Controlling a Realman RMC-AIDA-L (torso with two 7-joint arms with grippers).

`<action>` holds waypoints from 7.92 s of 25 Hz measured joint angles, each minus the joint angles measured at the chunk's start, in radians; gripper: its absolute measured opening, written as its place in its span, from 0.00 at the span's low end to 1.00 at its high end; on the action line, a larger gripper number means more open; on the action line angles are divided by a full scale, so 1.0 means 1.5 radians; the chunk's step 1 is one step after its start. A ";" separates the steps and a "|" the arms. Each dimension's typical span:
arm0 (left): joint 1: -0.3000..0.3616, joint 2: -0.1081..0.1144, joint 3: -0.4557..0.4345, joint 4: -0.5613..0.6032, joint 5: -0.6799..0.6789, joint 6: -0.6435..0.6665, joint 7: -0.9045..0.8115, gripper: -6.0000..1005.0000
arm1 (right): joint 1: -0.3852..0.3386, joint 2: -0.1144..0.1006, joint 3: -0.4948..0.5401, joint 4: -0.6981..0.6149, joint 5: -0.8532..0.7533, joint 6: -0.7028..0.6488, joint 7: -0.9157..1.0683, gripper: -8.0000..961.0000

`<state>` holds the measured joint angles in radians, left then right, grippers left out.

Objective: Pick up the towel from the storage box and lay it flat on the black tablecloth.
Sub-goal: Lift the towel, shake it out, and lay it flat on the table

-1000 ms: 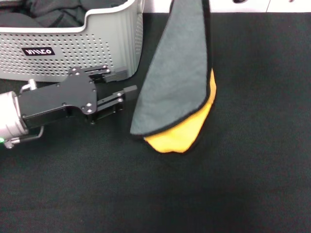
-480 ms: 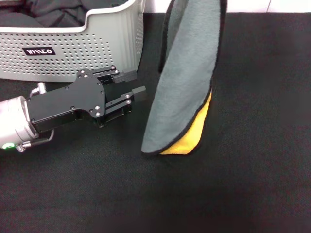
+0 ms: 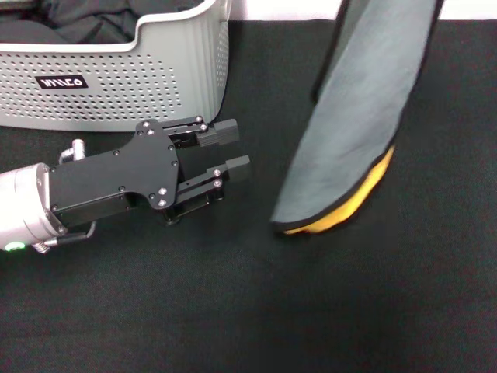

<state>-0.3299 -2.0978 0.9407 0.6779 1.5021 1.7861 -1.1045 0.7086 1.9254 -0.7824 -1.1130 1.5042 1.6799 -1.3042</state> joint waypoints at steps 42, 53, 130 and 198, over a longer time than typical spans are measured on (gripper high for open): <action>-0.182 -0.007 0.130 -0.428 -0.315 -0.286 0.277 0.44 | 0.099 0.067 -0.213 0.052 0.226 -0.284 -0.160 0.01; -0.177 -0.007 0.131 -0.423 -0.329 -0.191 0.177 0.44 | 0.085 0.068 -0.213 0.061 0.230 -0.279 -0.178 0.01; -0.152 -0.007 -0.071 -0.570 -0.324 -0.060 1.375 0.42 | 0.083 0.068 -0.451 0.247 0.675 -0.303 -0.165 0.01; 0.002 0.064 -0.095 -0.151 -0.253 0.048 -0.030 0.05 | -0.225 0.068 -0.349 0.037 0.190 -0.153 -0.505 0.01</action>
<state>-0.3269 -2.0012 0.7978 0.4510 1.1233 1.8583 -1.1496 0.3714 2.0267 -1.3057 -1.0577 1.7887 1.4509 -2.0615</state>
